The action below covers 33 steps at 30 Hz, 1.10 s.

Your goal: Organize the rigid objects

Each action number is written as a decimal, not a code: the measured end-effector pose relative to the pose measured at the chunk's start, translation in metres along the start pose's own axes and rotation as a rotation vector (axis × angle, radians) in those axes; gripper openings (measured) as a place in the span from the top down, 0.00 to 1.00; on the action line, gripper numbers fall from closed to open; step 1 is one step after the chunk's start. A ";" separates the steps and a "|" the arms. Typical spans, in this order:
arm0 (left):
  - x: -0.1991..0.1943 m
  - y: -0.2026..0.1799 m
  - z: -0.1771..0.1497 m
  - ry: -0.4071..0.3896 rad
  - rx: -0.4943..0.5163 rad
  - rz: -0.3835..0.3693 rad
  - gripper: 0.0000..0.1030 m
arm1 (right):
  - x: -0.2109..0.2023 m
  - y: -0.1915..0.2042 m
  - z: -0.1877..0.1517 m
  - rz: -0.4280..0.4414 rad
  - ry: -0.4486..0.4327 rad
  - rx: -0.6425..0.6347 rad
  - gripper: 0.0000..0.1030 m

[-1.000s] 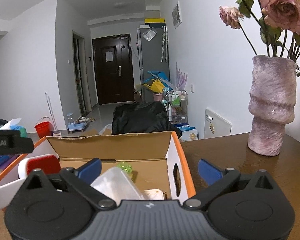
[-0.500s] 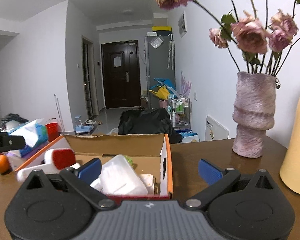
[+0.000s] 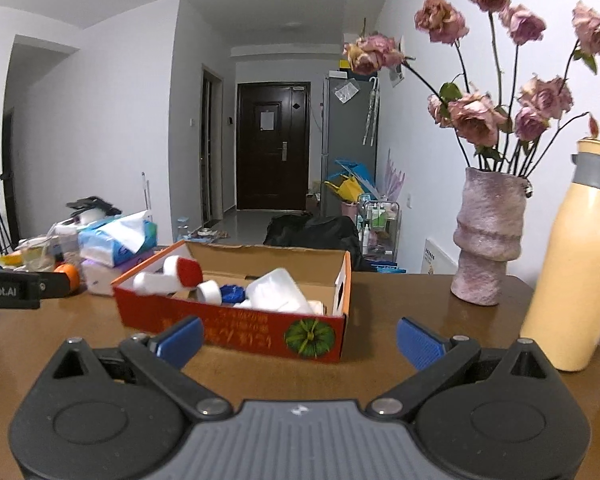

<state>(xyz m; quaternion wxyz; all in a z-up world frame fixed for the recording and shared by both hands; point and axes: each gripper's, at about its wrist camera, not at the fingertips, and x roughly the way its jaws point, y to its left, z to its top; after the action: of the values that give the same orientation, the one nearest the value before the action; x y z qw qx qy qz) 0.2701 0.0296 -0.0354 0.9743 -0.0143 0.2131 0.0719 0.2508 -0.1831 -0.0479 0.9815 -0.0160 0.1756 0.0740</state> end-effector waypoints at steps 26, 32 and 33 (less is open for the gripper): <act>-0.131 0.004 -0.079 0.017 0.038 -0.079 0.00 | -0.142 0.008 -0.053 -0.059 0.006 -0.008 0.00; -0.134 0.005 -0.080 0.018 0.033 -0.082 0.00 | -0.145 0.009 -0.053 -0.059 0.004 -0.012 0.00; -0.135 0.005 -0.080 0.016 0.032 -0.081 0.00 | -0.145 0.009 -0.053 -0.059 0.003 -0.012 0.00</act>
<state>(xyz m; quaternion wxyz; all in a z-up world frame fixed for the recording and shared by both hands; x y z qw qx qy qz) 0.1154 0.0121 -0.0518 0.9748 -0.0076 0.2212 0.0287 0.0967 -0.1970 -0.0469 0.9829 -0.0270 0.1762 0.0461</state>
